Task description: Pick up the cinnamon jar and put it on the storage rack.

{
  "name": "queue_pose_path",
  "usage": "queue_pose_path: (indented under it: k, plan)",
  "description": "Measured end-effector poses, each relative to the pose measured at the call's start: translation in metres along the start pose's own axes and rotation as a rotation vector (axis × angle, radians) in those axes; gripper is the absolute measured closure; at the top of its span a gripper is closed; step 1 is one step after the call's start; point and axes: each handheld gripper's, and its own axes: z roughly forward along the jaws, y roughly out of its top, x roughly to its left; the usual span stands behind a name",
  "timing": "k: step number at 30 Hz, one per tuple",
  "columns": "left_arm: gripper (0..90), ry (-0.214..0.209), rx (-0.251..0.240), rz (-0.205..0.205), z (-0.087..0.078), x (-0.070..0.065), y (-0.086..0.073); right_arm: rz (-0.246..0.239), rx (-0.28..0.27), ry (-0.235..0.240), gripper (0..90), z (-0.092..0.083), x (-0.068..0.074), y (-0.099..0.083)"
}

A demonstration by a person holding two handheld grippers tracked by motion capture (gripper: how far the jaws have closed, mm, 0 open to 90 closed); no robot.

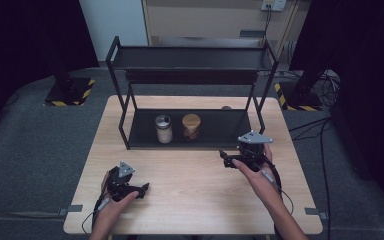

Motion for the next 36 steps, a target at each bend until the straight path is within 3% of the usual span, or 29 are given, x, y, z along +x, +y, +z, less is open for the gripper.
queue_pose_path:
  k: [36]
  plan:
    - [0.0, 0.000, 0.000, 0.000, 0.000, 0.000, 0.000, 0.042, 0.004, -0.043, 2.9, -0.019, -0.021, -0.018]
